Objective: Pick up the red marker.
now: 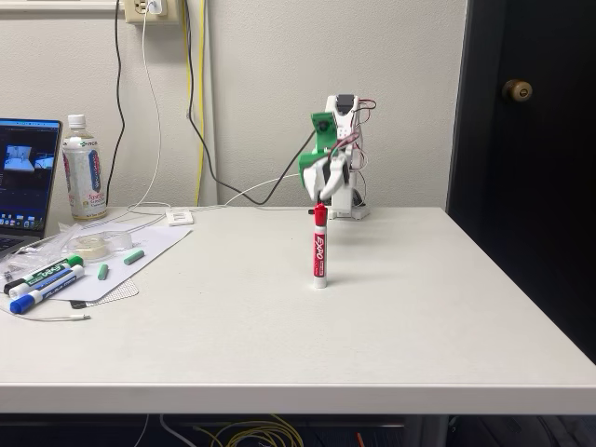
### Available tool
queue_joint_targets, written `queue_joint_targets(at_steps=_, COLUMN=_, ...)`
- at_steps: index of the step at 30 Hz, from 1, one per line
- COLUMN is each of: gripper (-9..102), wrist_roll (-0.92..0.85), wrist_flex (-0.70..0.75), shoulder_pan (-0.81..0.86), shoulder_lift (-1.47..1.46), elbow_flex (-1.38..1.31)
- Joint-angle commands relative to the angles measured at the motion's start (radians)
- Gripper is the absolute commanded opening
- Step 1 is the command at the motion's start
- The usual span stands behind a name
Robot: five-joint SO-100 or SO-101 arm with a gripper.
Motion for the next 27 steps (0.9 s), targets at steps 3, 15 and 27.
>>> queue_joint_targets(at_steps=3, gripper=7, wrist_roll=-0.008, wrist_flex=-0.313, shoulder_pan=-0.011, shoulder_lift=-0.135, elbow_flex=0.032)
queue_joint_targets(at_steps=15, gripper=13, wrist_roll=-0.028, wrist_flex=-0.838, shoulder_pan=-0.014, shoulder_lift=-0.581, elbow_flex=0.011)
queue_joint_targets(at_steps=27, gripper=14, wrist_roll=-0.031, wrist_flex=-0.899, shoulder_pan=-0.020, shoulder_lift=-0.738, elbow_flex=-0.064)
